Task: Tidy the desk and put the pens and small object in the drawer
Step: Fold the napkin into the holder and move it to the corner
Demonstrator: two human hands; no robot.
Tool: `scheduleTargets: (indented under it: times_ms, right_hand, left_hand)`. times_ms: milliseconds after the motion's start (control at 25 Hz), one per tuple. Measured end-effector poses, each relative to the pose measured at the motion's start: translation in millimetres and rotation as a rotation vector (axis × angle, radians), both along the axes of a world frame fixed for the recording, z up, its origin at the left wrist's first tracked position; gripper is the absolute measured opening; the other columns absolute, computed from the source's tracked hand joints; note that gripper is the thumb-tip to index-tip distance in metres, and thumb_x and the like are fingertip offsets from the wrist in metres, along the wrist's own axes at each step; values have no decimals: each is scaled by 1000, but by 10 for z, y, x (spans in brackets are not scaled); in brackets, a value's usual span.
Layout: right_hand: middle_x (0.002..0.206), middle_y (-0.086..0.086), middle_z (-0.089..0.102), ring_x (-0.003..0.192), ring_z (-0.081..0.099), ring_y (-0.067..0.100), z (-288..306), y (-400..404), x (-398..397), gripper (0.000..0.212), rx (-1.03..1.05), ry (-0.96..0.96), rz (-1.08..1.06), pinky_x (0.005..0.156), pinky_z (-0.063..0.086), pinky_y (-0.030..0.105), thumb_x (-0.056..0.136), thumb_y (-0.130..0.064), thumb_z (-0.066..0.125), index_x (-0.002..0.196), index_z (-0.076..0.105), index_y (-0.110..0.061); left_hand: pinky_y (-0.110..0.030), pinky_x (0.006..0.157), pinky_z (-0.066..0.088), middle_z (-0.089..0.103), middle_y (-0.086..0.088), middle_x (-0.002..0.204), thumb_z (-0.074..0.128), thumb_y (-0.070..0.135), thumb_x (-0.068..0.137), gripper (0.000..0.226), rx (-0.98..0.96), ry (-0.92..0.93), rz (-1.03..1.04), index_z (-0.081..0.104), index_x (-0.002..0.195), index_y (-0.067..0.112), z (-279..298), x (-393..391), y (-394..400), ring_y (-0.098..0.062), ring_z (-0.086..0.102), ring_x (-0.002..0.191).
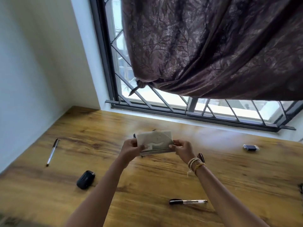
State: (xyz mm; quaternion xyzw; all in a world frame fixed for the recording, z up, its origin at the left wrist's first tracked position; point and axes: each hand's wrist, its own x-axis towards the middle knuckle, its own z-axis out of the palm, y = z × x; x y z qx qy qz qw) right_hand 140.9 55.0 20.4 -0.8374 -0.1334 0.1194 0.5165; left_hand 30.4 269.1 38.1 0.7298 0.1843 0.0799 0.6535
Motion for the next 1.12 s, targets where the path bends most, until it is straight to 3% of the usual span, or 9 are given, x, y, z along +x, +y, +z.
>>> scheduleTargets:
  times_ms: [80,160,280,360,520,720,960,1120]
  right_hand:
    - [82,-8,69,73,61,7,51,235,-44,26,-18,-11,84,64,50,21,80,-17,75,105,72,-11]
    - [83,-6,69,74,61,9,97,563,-98,25,-27,-23,160,65,50,24,81,-18,74,105,72,-13]
    - [91,3,71,80,61,14,142,1153,-177,27,-40,-24,225,72,49,27,83,-18,72,108,71,-9]
    - [99,8,71,87,62,16,109,1574,-231,30,-57,-31,247,78,48,27,85,-21,69,112,69,-6]
    - [103,4,69,90,61,14,-36,2389,-346,34,-123,-46,242,82,48,28,89,-29,64,118,64,-13]
    - [115,8,66,103,61,19,-194,3286,-491,39,-207,4,300,86,43,23,90,-25,60,126,57,-11]
    - [125,6,59,113,57,20,-334,3864,-578,39,-375,-97,442,99,44,29,91,-23,55,129,54,-11]
    - [118,0,57,108,57,21,-400,3950,-640,36,-501,-301,499,89,47,29,86,-26,51,120,57,-19]
  left_hand:
    - [-25,61,50,69,-10,81,76,9,80,12,-10,14,43,73,91,7,28,-195,179,-16,62,72]
    - [-24,60,50,69,-6,81,74,10,81,17,-39,42,136,71,97,5,20,-366,415,-14,62,72]
    - [-40,75,55,70,-11,89,71,5,84,22,-95,71,273,68,105,0,-39,-539,877,-22,65,81]
    - [-42,79,54,71,-11,89,71,5,83,20,-85,78,331,69,103,0,-103,-647,1249,-24,65,82]
    - [-40,74,53,71,-11,87,74,7,81,17,-43,86,424,69,96,3,-183,-764,2057,-23,64,79]
    - [-19,53,52,70,-1,77,79,10,75,17,4,41,649,70,89,7,-219,-732,2923,-14,63,67]
    - [-31,70,53,74,0,81,79,19,75,16,11,50,819,72,88,14,-369,-562,3551,-16,66,72]
    - [-25,57,46,70,0,76,76,20,76,12,56,95,937,68,82,12,-452,-376,3765,-18,64,69]
